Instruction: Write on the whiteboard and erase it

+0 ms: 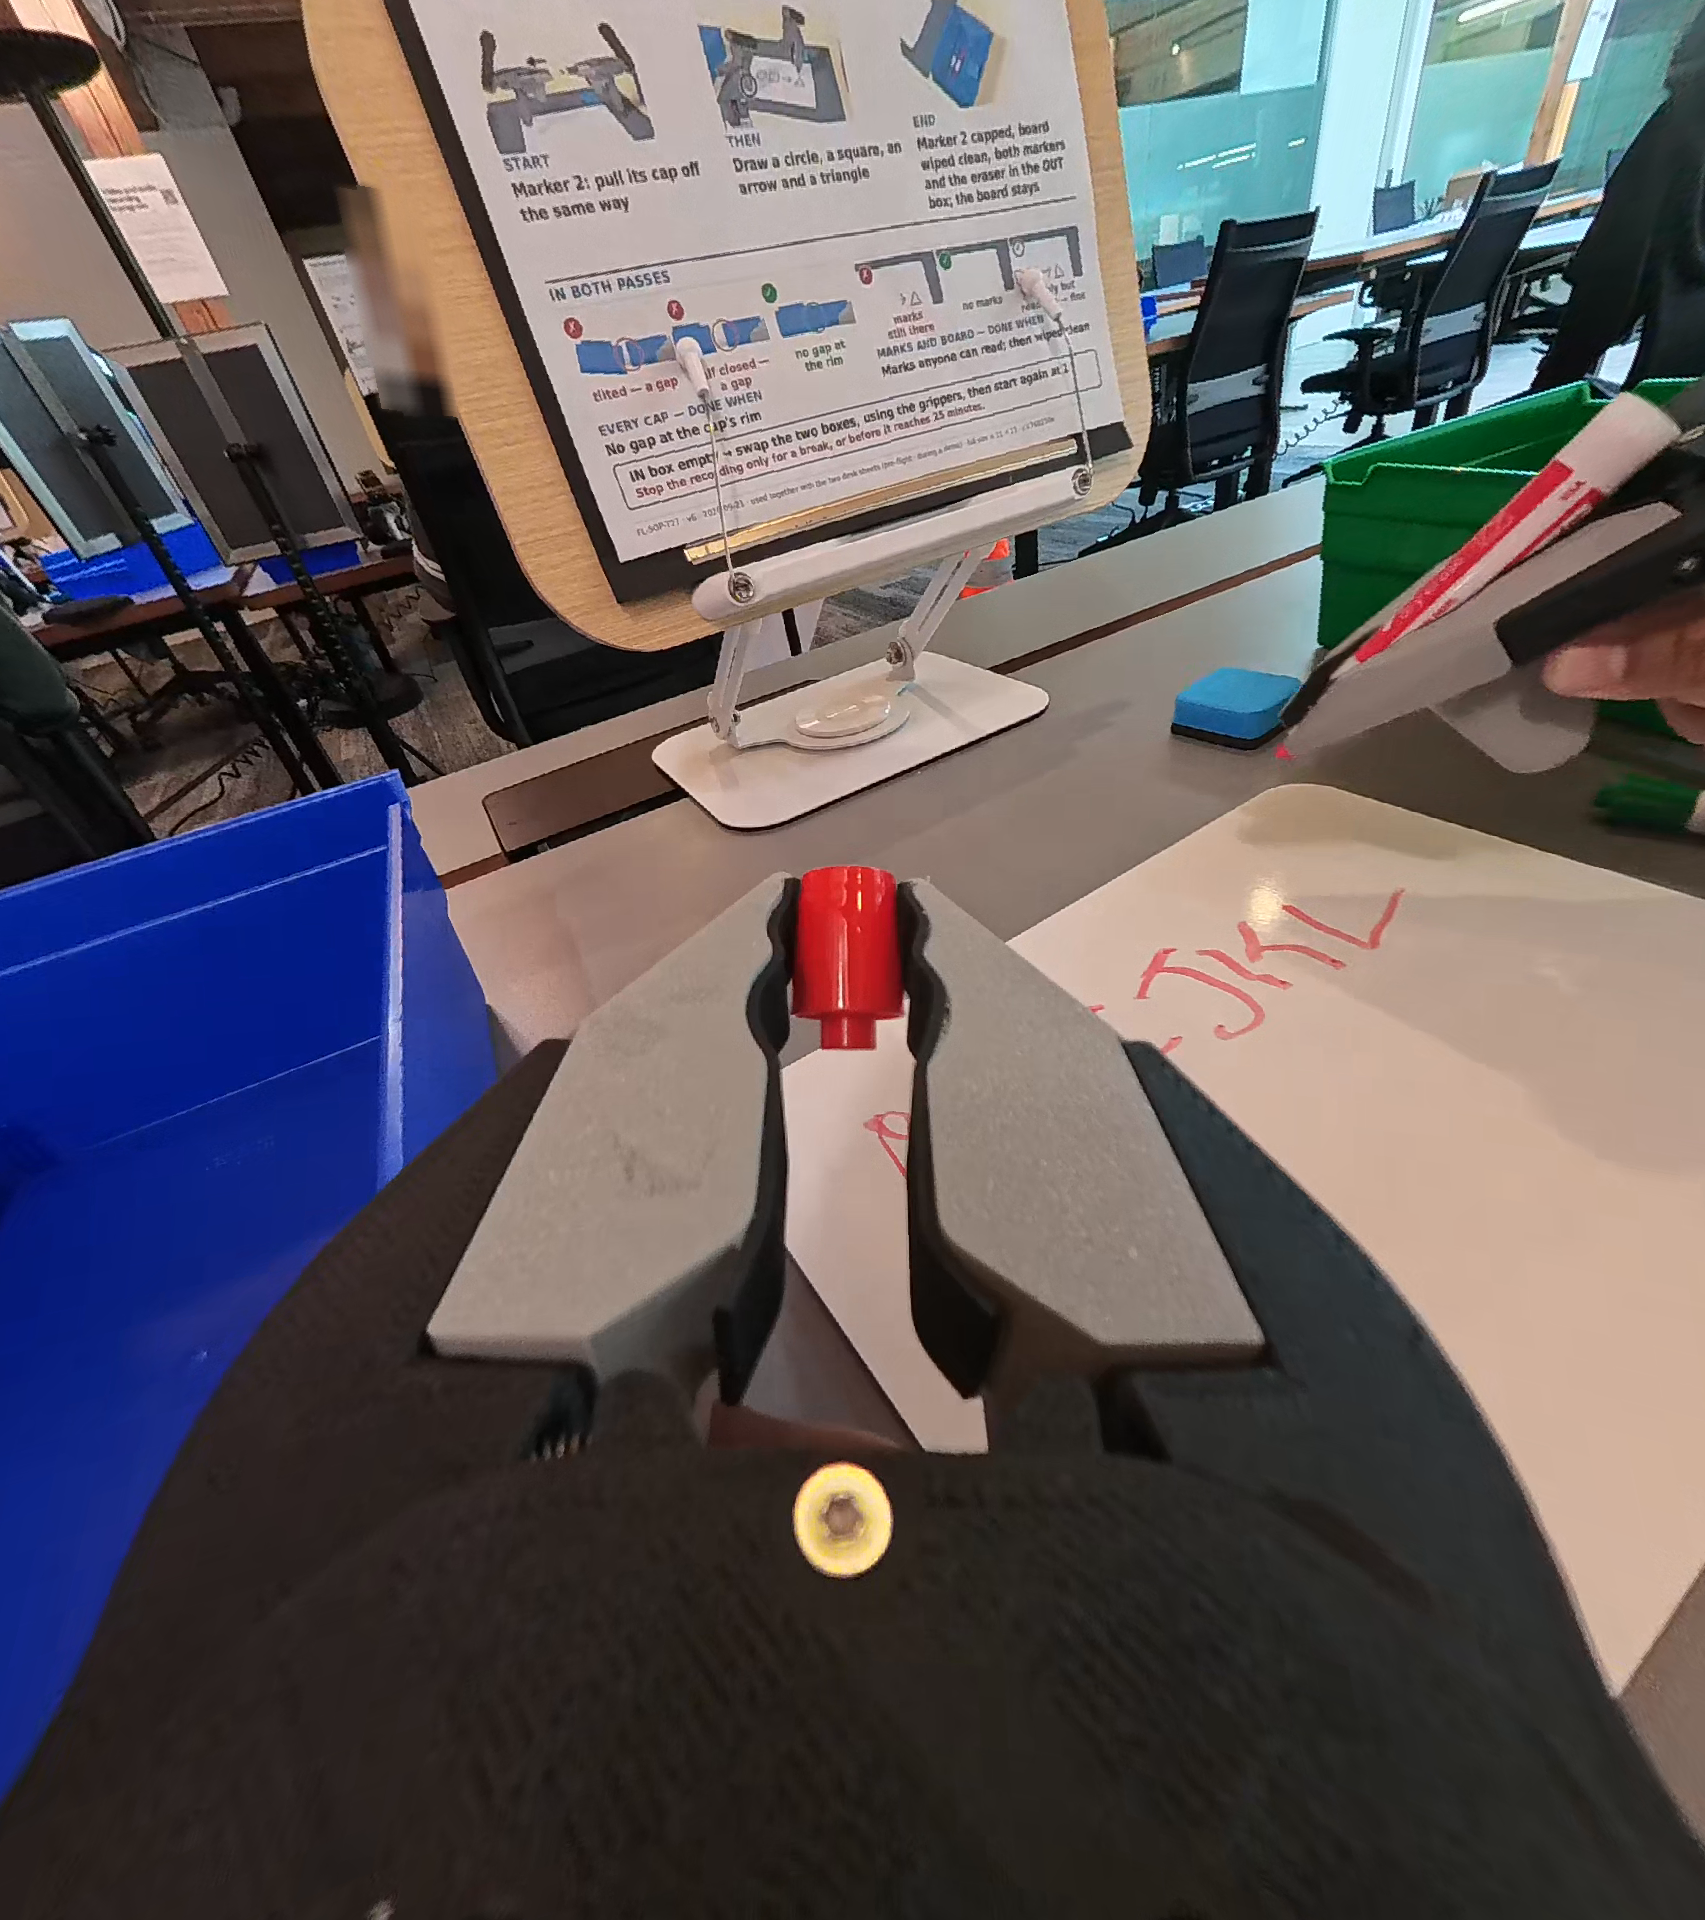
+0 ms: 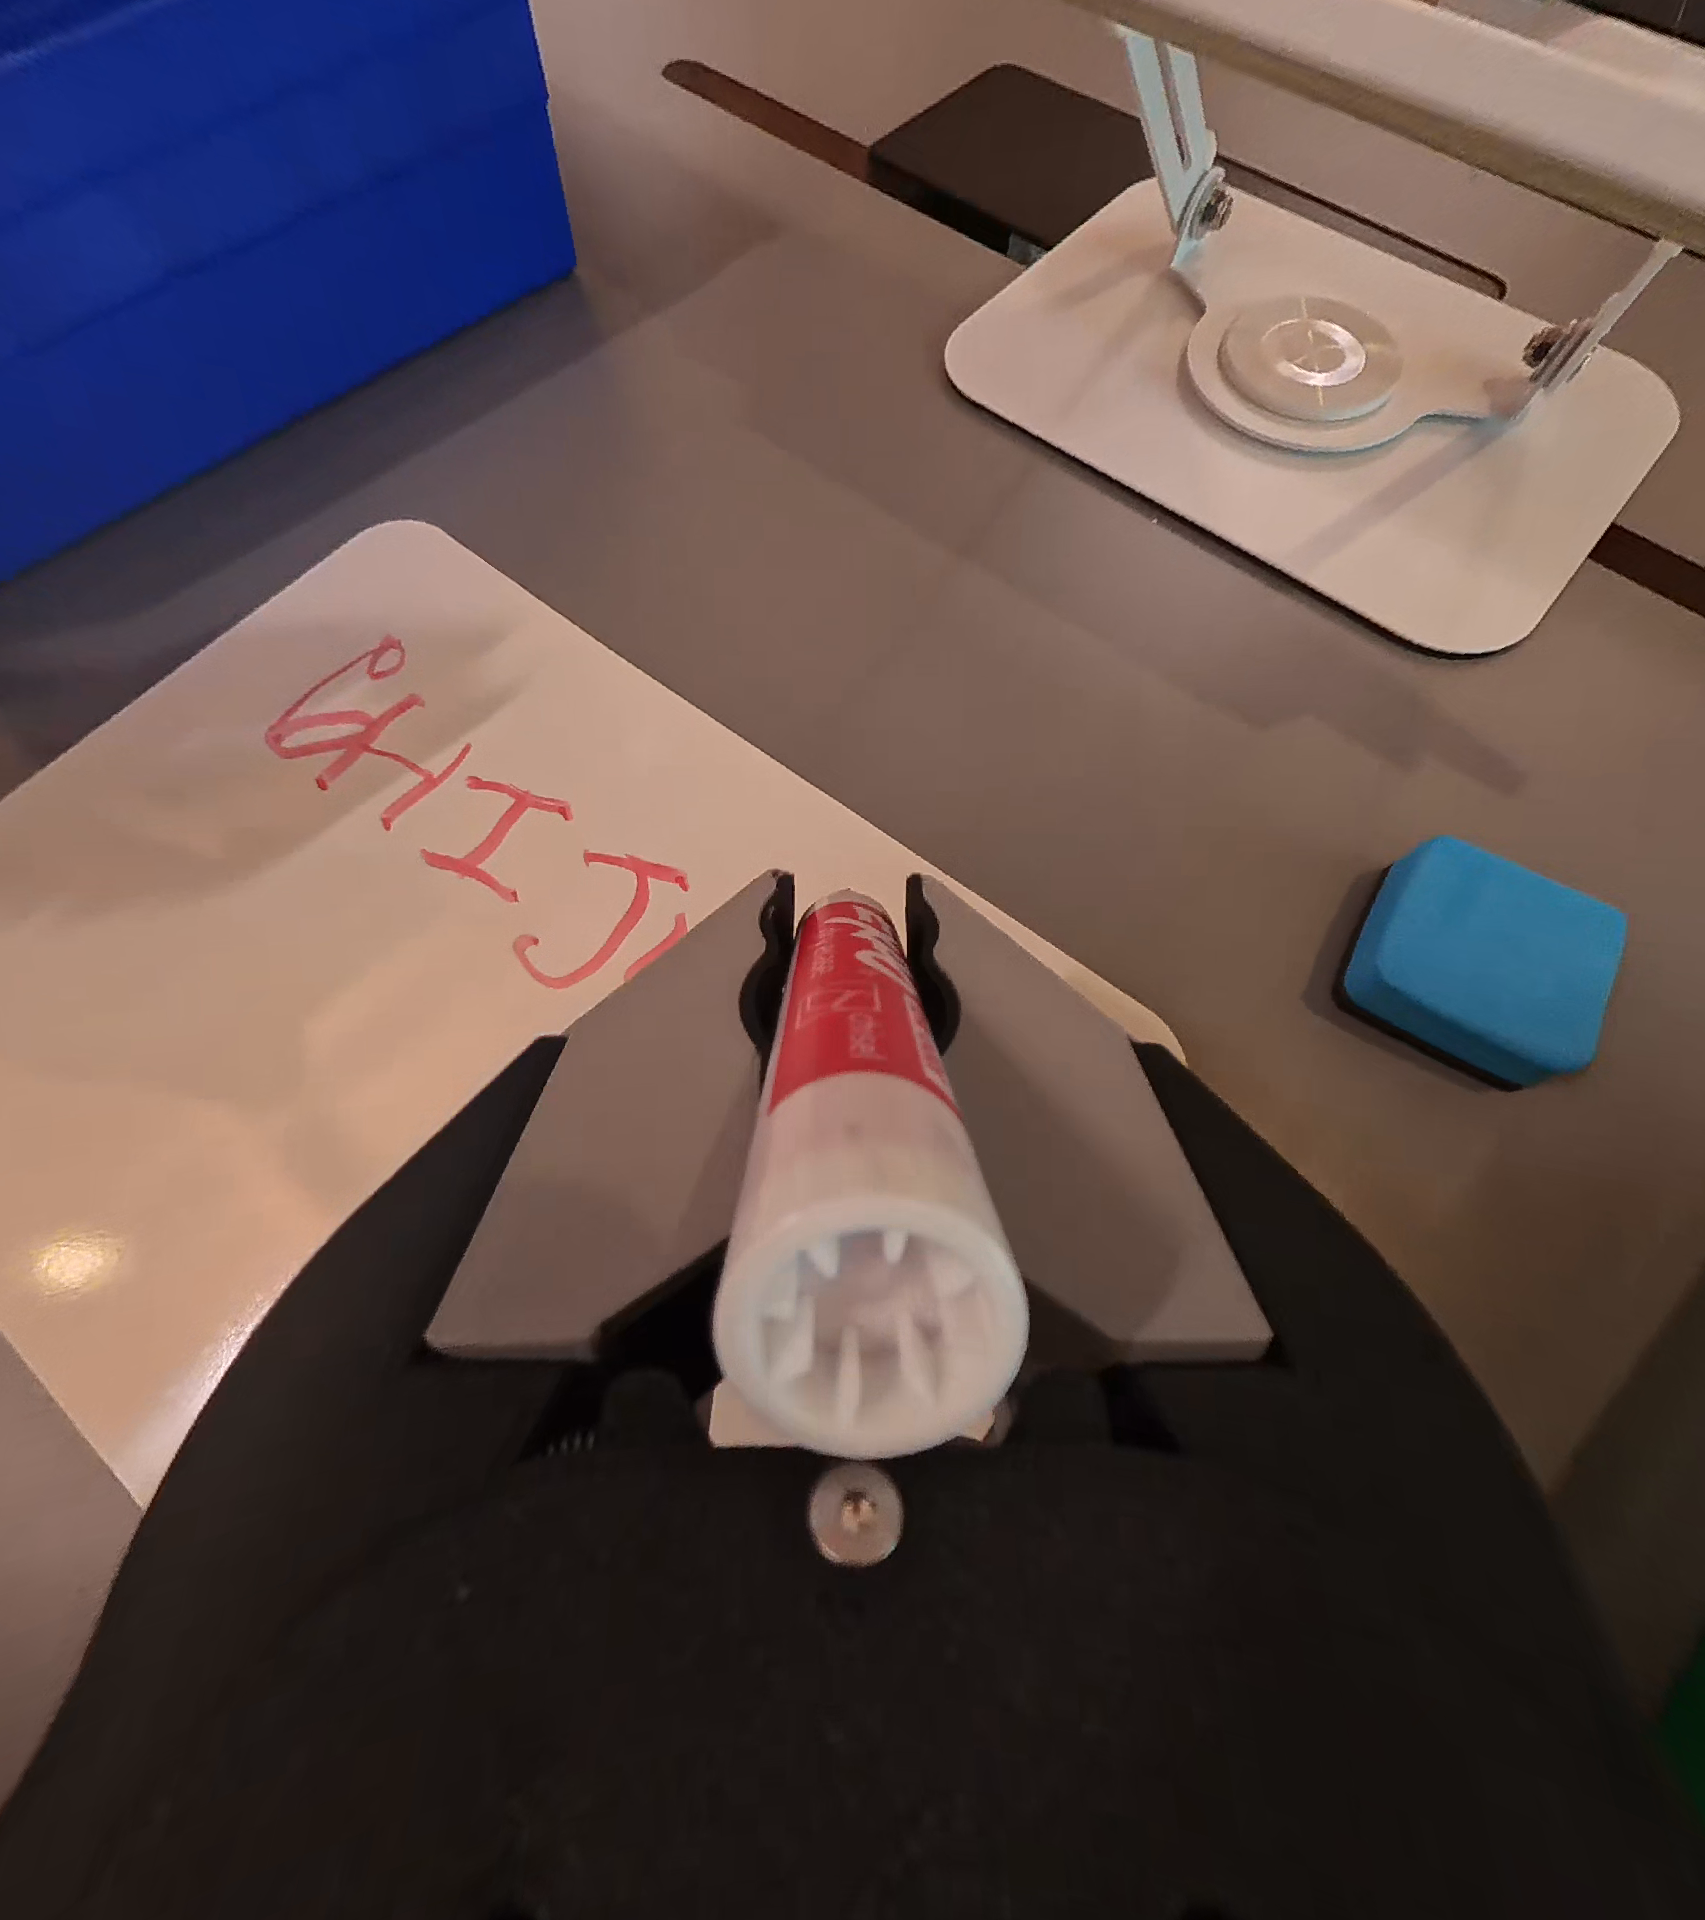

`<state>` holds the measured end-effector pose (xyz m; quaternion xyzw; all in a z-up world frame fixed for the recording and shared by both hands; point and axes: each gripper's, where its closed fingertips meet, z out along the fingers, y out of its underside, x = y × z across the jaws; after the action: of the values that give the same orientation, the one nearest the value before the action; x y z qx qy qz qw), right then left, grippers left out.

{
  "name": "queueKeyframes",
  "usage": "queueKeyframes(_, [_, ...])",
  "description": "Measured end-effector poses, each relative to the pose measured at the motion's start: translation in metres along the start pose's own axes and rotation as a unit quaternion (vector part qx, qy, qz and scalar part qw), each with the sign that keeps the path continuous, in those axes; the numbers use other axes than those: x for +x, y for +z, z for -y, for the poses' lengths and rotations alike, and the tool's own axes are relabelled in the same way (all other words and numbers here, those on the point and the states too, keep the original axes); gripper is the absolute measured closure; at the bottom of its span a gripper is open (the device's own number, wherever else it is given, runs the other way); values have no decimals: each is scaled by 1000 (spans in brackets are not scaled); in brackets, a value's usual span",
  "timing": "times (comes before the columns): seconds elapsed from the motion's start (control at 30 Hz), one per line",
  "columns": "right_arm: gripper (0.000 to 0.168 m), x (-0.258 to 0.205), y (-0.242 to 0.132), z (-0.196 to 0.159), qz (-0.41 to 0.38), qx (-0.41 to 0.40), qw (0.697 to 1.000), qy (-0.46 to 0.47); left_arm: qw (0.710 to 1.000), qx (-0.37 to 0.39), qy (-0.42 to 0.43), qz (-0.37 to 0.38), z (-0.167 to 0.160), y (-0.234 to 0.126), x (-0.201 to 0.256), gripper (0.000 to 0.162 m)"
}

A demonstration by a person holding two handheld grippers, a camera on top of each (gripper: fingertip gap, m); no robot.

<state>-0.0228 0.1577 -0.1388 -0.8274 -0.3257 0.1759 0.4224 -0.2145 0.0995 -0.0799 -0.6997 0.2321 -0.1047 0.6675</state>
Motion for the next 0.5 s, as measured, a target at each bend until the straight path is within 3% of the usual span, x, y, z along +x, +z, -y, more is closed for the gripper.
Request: queueKeyframes(0.5, [149,9,-10,20,-23,66,998,9,1000,-1,3,0,0,0,1,146])
